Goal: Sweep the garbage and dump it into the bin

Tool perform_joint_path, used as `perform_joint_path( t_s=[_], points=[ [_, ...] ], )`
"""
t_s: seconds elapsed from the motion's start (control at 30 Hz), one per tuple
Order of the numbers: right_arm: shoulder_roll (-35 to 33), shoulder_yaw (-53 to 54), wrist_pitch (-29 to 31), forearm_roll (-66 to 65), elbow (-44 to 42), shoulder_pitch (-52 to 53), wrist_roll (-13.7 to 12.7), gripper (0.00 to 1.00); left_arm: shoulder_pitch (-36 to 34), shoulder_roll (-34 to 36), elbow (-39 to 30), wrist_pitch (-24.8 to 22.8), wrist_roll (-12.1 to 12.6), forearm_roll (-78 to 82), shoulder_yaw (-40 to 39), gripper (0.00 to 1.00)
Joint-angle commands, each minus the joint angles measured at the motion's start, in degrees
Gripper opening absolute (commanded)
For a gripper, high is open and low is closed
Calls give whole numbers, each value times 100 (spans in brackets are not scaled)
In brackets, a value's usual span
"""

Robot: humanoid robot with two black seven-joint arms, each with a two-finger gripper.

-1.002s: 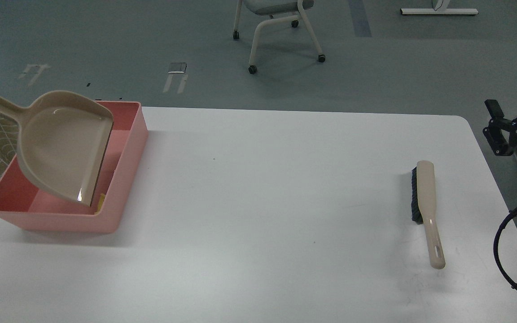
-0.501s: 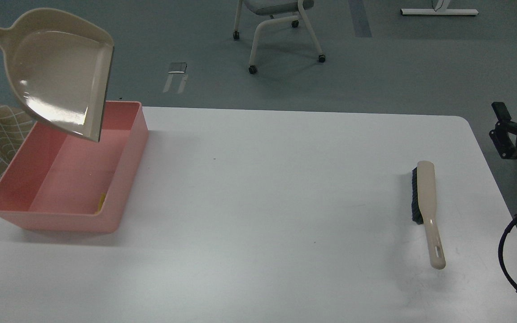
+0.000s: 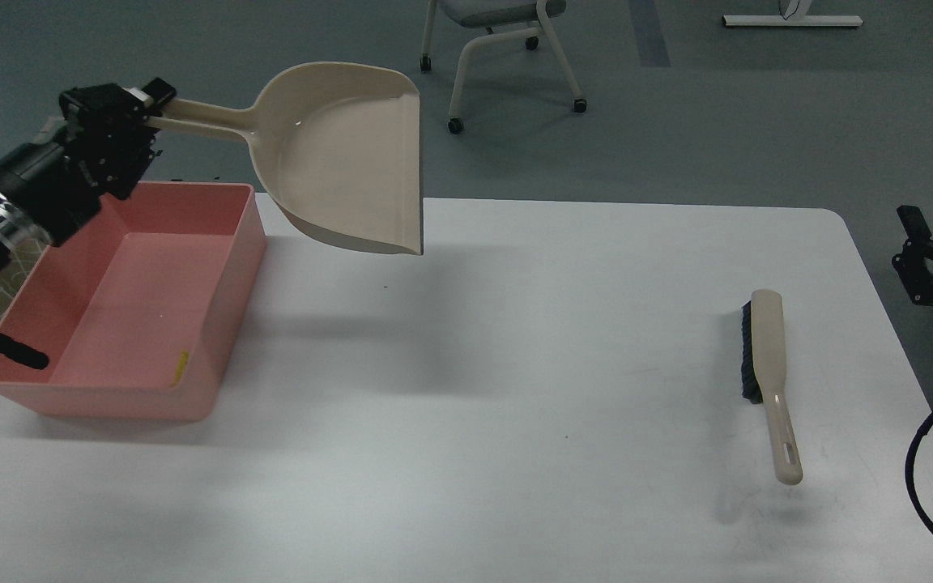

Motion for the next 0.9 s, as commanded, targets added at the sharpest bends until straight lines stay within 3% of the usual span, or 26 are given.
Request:
perform_joint_path(
  t_s=[0.0, 0.17, 0.33, 0.53, 0.63, 0.87],
  points=[
    [-53, 97, 0, 1, 7, -65, -4, 94, -290, -486, 21, 521, 18, 2, 729, 4],
    [-53, 114, 0, 1, 42, -232, 5, 94, -466, -1460, 257, 908, 45, 10, 1591, 5],
    [-53, 263, 0, 1, 51, -338, 5, 94, -467, -2120, 398, 935, 62, 159, 1697, 5],
    [-53, 316, 0, 1, 51, -479, 5, 94, -265, -2552, 793, 1101, 106, 687, 1706, 5],
    [-53, 325, 0, 1, 51, -505, 5, 94, -282, -2701, 1232, 1259, 378, 722, 1697, 6],
    [-53, 325, 0, 1, 51, -540, 5, 94, -256, -2965, 1506, 1374, 396, 862, 1697, 7]
  ],
)
